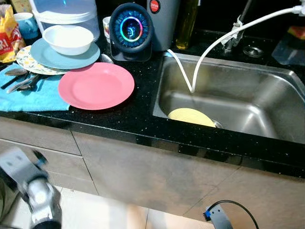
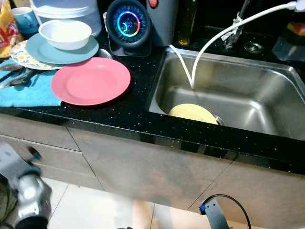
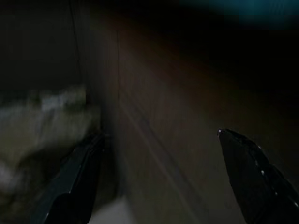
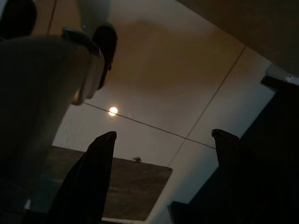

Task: Kitchen organization

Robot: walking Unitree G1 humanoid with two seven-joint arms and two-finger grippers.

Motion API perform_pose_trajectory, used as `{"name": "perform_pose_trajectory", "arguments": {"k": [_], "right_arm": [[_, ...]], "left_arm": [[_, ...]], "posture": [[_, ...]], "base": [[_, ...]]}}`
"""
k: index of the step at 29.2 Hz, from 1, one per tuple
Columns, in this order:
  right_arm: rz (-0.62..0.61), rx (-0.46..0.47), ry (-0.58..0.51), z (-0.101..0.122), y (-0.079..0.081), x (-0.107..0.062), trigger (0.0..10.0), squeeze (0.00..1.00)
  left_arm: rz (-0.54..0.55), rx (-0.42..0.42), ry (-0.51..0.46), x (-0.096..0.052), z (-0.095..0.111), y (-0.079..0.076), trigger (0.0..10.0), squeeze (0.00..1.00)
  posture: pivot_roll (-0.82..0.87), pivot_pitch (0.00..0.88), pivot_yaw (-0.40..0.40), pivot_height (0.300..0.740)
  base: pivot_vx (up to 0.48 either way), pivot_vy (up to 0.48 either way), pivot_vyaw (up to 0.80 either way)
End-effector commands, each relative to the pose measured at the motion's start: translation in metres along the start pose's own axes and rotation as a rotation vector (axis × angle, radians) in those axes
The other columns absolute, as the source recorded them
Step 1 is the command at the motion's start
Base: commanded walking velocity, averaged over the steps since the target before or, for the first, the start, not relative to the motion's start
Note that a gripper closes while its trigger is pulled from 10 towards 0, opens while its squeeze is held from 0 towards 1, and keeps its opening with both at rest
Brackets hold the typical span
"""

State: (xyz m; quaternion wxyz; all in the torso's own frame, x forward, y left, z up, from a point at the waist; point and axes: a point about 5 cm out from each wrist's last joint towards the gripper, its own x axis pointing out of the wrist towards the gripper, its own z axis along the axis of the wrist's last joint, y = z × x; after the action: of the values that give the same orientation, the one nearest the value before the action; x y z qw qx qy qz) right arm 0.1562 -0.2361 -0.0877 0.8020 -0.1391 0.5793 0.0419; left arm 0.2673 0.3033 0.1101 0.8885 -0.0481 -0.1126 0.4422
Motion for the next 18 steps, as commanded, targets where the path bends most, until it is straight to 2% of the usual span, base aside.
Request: {"name": "perform_pose_trajectory", "arguments": {"k": [1,6,8,9,10,13,16,18], "right_arm": [[-0.007,-0.002,0.034,-0.010,0.000,0.000,10.0,0.00],[-0.013,-0.015,0.044,-0.013,-0.002,0.000,10.0,0.00],[-0.013,-0.015,0.044,-0.013,-0.002,0.000,10.0,0.00],[-0.014,-0.025,0.051,-0.015,-0.002,0.000,10.0,0.00],[-0.017,-0.045,0.062,-0.018,-0.003,0.000,10.0,0.00],[-0.020,-0.058,0.070,-0.020,-0.004,-0.001,10.0,0.00],[-0.024,-0.073,0.076,-0.022,-0.004,-0.001,10.0,0.00],[-0.025,-0.078,0.077,-0.022,-0.004,-0.001,10.0,0.00]], "left_arm": [[0.053,0.005,-0.033,0.001,0.013,0.001,10.0,0.00],[0.105,-0.001,-0.091,-0.002,0.036,0.001,10.0,0.00],[0.105,-0.001,-0.091,-0.002,0.036,0.001,10.0,0.00],[0.118,-0.003,-0.118,-0.003,0.045,0.000,10.0,0.00],[0.124,-0.020,-0.171,-0.004,0.065,-0.004,10.0,0.00],[0.118,-0.035,-0.220,-0.003,0.081,-0.008,10.0,0.00],[0.094,-0.074,-0.258,0.004,0.099,-0.013,10.0,0.00],[0.083,-0.086,-0.265,0.007,0.104,-0.014,10.0,0.00]], "posture": [[0.16,0.114,-0.074,0.740],[0.16,0.113,-0.081,0.740],[0.16,0.113,-0.081,0.740],[0.17,0.113,-0.086,0.740],[0.17,0.111,-0.092,0.740],[0.17,0.111,-0.092,0.740],[0.17,0.107,-0.091,0.740],[0.17,0.107,-0.091,0.740]], "base": [[0.000,0.000,0.00],[0.000,0.000,0.00],[0.000,0.000,0.00],[0.000,0.000,0.00],[0.000,0.000,0.00],[0.000,0.000,0.00],[0.000,0.000,0.00],[0.000,0.000,0.00]]}}
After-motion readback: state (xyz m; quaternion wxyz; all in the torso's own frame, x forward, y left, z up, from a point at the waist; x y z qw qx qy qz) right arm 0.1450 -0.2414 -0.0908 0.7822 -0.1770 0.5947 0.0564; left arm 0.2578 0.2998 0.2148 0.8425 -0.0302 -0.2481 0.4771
